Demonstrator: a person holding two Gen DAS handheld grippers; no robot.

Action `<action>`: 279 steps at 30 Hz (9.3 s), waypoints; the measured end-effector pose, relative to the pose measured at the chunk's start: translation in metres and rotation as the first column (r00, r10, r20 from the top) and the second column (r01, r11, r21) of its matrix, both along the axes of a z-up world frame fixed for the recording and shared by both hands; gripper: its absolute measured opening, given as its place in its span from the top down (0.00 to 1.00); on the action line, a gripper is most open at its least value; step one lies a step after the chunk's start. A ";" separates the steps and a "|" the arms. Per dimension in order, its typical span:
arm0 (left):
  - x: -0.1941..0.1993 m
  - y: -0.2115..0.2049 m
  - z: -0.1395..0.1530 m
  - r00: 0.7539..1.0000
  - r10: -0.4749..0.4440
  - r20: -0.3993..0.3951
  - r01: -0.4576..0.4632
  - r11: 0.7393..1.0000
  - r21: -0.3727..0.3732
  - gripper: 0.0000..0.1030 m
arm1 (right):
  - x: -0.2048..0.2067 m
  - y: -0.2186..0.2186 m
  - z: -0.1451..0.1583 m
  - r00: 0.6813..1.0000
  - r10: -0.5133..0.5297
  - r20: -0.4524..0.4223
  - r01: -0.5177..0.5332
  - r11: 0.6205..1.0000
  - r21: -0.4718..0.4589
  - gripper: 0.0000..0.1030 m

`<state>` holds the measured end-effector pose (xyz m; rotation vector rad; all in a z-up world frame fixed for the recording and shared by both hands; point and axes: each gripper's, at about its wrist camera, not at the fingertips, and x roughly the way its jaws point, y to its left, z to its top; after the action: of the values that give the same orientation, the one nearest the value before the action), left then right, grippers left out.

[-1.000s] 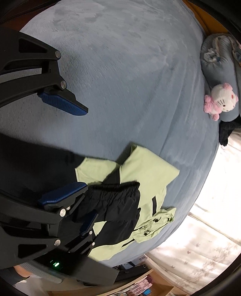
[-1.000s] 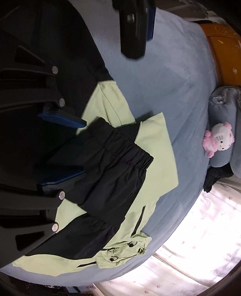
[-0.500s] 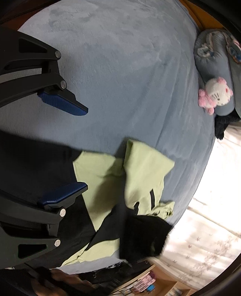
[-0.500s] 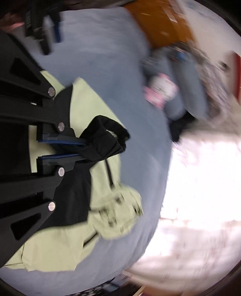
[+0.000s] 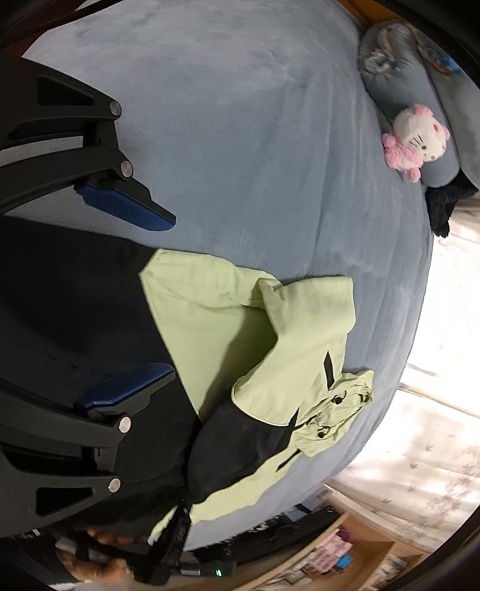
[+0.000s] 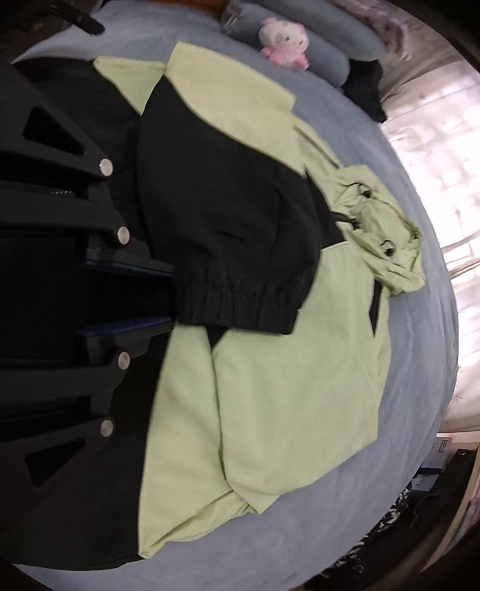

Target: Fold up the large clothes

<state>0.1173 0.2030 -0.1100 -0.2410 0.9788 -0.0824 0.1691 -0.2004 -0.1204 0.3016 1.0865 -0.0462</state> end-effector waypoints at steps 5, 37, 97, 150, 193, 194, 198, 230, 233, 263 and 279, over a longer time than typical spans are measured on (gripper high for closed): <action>0.036 0.003 0.009 1.000 -0.024 0.012 0.024 0.999 0.032 0.29 | 0.015 -0.025 0.011 0.997 -0.024 0.066 0.013 0.987 0.158 0.50; 0.194 -0.010 -0.055 0.986 0.069 -0.154 -0.071 0.997 -0.008 0.29 | 0.142 -0.010 0.022 0.980 0.090 0.177 -0.045 0.969 -0.244 0.70; 0.235 -0.136 -0.026 0.999 -0.035 0.018 0.032 0.986 0.161 0.56 | 0.131 0.075 -0.015 0.957 0.256 0.139 -0.250 0.967 -0.053 0.62; -0.025 -0.067 0.092 0.985 0.016 0.170 -0.060 0.966 0.253 0.41 | -0.099 -0.010 0.089 0.975 0.093 0.202 -0.067 0.989 -0.132 0.70; -0.142 -0.001 -0.041 0.993 -0.032 -0.113 0.038 0.998 0.048 0.25 | -0.255 -0.182 0.016 0.983 -0.182 0.021 0.180 0.982 0.061 0.63; -0.142 -0.002 -0.043 0.993 -0.036 -0.112 0.041 0.998 0.042 0.24 | -0.254 -0.182 0.014 0.984 -0.177 0.018 0.176 0.983 0.059 0.63; -0.139 -0.004 -0.048 0.992 -0.052 -0.114 0.055 0.998 0.028 0.14 | -0.252 -0.179 0.008 0.989 -0.150 0.014 0.149 0.988 0.038 0.62; -0.141 -0.029 -0.019 0.990 0.007 -0.141 0.002 0.998 0.064 0.98 | -0.261 -0.142 0.035 0.996 -0.046 0.078 0.045 0.999 0.017 0.89; -0.147 -0.027 -0.004 0.991 0.009 -0.133 -0.001 0.998 0.060 0.98 | -0.266 -0.135 0.054 0.995 -0.025 0.101 0.026 1.000 -0.006 0.90; -0.055 -0.010 0.090 0.998 0.064 -0.022 -0.067 0.974 -0.216 0.98 | -0.182 -0.151 0.145 0.954 -0.110 0.280 0.084 0.991 0.105 0.91; 0.181 -0.008 0.012 0.977 0.185 -0.106 -0.206 0.947 -0.247 0.85 | 0.040 -0.182 0.098 0.953 -0.185 0.239 0.179 0.983 0.048 0.88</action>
<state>0.2983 0.1949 -0.0984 -0.5834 1.0202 -0.0174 0.2096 -0.3821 -0.0220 0.4196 0.8147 -0.1561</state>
